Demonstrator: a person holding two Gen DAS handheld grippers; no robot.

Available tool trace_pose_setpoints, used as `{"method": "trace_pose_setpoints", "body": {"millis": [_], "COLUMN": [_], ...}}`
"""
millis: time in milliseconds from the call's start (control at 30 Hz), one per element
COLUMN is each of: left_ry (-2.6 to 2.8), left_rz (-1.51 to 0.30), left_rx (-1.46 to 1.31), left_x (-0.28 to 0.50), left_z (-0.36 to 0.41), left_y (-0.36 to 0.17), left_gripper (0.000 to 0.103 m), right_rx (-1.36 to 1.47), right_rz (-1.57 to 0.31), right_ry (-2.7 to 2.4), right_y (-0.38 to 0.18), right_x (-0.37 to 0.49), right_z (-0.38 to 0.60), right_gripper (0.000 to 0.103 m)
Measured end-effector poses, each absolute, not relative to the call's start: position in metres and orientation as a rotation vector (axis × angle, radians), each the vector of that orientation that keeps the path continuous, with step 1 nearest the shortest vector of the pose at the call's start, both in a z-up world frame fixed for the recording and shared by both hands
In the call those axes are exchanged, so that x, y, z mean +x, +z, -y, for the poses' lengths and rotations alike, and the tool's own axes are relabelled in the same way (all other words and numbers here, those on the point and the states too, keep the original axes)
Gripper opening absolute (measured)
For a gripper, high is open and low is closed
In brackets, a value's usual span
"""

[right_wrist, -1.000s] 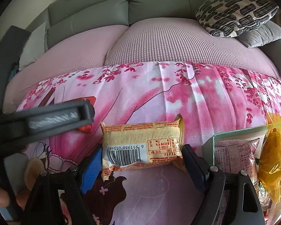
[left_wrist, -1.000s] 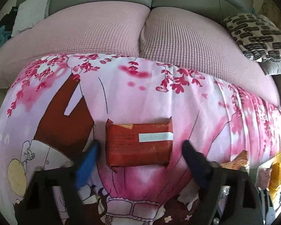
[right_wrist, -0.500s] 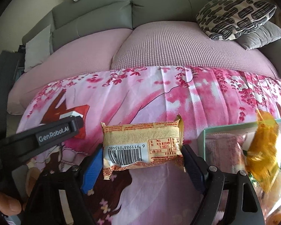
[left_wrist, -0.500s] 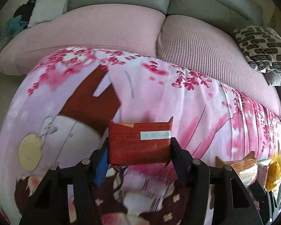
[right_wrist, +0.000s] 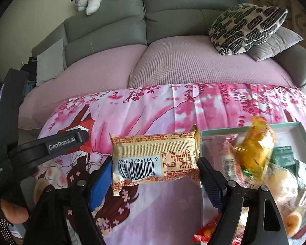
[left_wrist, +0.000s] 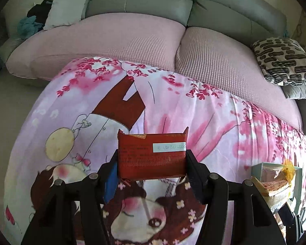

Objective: Organize snacks
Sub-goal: 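Carry the red box and biscuit packet over the tray with both tools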

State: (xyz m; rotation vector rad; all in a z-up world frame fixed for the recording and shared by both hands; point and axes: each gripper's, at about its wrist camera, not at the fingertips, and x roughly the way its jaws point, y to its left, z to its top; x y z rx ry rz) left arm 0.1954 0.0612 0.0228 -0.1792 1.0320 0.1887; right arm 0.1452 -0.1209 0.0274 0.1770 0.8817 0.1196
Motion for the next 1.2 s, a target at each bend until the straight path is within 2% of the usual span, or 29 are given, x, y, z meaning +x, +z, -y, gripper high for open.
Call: {"method": "trace_pose_setpoints", "body": {"millis": [467, 1200], "left_ry": [0.117, -0.034], "left_rz": [-1.021, -0.963], "left_rx": [-0.148, -0.075], "left_x": [0.141, 0.102], "left_z": [-0.016, 0.082], "left_y": [0.034, 0.058], "left_gripper": [0.061, 0.061], "right_rx": [0.229, 0.329], "right_rz": [-0.874, -0.892], "right_ry": [0.061, -0.097], "right_y": [0.043, 0.039], "right_x": [0.098, 0.053], "right_z": [0.166, 0.278], "right_gripper": [0.083, 0.083]}}
